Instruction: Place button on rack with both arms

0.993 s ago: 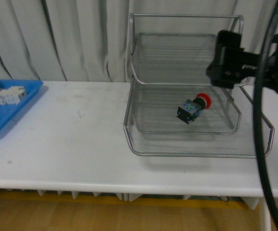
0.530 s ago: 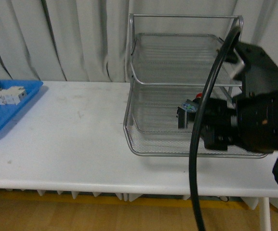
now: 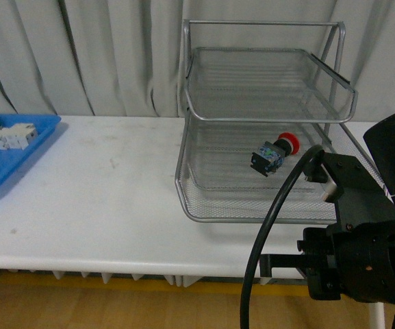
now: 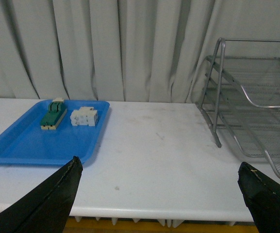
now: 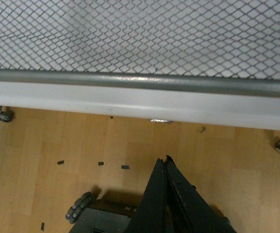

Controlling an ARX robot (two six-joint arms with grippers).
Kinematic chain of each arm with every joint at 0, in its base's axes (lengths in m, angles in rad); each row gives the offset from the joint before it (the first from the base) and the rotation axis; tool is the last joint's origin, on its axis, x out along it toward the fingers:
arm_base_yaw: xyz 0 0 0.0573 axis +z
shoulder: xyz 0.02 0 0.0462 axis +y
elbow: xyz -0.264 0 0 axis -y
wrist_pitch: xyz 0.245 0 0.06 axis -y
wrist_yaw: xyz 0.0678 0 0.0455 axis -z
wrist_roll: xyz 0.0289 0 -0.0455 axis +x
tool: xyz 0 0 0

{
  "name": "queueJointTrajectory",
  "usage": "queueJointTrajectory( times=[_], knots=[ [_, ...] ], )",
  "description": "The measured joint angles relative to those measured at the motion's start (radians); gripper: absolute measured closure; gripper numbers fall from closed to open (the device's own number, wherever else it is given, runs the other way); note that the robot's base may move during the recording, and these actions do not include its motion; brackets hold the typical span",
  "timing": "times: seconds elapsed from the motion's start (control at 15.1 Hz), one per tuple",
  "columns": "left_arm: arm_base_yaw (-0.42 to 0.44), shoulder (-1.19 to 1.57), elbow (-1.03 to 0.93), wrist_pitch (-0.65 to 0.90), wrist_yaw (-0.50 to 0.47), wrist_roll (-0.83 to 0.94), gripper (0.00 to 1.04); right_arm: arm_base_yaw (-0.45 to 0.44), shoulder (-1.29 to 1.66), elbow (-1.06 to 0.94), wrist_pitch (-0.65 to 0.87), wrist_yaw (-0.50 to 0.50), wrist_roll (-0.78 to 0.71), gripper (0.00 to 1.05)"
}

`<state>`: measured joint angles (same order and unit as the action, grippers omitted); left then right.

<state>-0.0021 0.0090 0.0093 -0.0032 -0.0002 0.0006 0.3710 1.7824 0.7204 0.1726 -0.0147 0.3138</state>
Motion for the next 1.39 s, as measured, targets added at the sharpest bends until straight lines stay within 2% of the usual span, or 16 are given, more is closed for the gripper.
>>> queueJointTrajectory(
  times=[0.46, 0.99, 1.19, 1.39],
  knots=[
    [0.0, 0.0, 0.0, 0.0, 0.0, 0.0, 0.07, -0.068, 0.128, 0.189, -0.052, 0.024, -0.045, 1.03],
    [0.0, 0.0, 0.0, 0.0, 0.0, 0.0, 0.07, -0.135, 0.295, 0.503, -0.105, 0.046, -0.076, 1.03],
    [0.0, 0.0, 0.0, 0.0, 0.0, 0.0, 0.07, -0.177, 0.326, 0.574, -0.079, 0.092, -0.09, 1.03],
    [0.0, 0.0, 0.0, 0.0, 0.0, 0.0, 0.07, -0.189, 0.32, 0.554, -0.042, 0.095, -0.058, 1.03]
  ],
)
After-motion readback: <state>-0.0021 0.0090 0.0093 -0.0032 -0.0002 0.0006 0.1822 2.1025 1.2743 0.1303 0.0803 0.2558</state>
